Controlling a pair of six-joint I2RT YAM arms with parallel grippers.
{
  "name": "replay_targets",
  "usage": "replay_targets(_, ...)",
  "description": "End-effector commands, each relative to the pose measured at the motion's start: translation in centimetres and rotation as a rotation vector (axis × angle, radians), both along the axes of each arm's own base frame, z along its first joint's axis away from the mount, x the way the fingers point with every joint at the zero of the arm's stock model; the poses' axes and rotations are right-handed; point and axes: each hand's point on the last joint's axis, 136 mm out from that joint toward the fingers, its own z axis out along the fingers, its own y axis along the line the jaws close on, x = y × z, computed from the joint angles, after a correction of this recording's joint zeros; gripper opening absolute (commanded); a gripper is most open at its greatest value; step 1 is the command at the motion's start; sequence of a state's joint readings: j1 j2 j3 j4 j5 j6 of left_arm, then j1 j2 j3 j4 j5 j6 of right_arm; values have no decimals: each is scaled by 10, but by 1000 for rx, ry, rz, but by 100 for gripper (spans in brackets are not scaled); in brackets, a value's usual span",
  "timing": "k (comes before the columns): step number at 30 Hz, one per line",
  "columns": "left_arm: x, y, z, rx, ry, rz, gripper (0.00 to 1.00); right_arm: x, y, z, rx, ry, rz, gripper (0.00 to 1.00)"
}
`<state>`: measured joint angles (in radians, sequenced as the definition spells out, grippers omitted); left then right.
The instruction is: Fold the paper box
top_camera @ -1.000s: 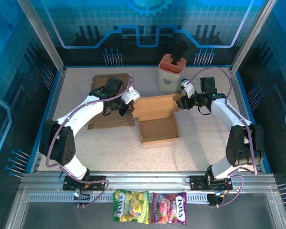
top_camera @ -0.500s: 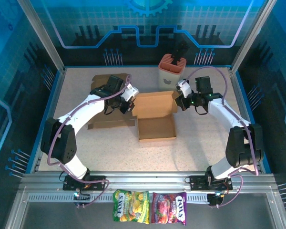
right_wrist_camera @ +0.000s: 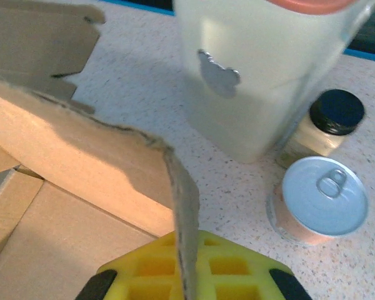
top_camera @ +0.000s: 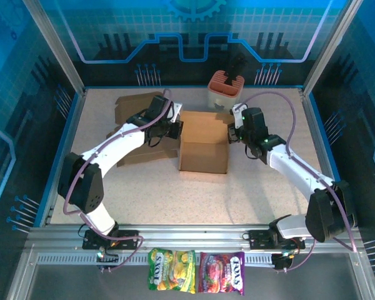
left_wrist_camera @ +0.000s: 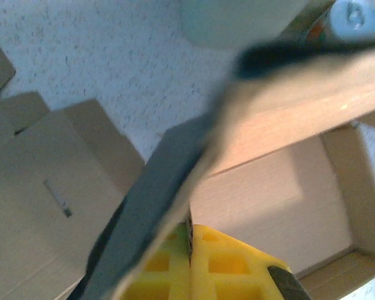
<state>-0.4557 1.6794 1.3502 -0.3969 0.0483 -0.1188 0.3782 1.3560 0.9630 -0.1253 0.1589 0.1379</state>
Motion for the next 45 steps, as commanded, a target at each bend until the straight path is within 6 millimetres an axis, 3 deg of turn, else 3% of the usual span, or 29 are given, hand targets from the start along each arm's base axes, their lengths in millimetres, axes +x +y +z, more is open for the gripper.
replay_targets(1, 18, -27, 24, -153, -97, -5, 0, 12, 5, 28, 160, -147, -99, 0)
replay_targets(7, 22, -45, 24, -263, -211, -82, 0, 20, 20, 32, 246, -266, -49, 0)
replay_targets(11, 14, -51, 13, -324, -233, -118, 0, 18, 26, 21, 260, -315, -35, 0)
replay_targets(16, 3, -51, -2, -361, -224, -127, 0, 8, 33, 0, 250, -309, -19, 0)
replay_targets(25, -29, -51, -21, -373, -249, -166, 0, -18, 27, -25, 221, -318, -27, 2)
replay_targets(33, -55, -46, -41, -316, -236, -175, 0, -33, 31, -31, 138, -247, -7, 14)
replay_targets(45, -72, -36, -63, -133, -255, -141, 0, -80, 15, -36, 190, -35, -72, 61)
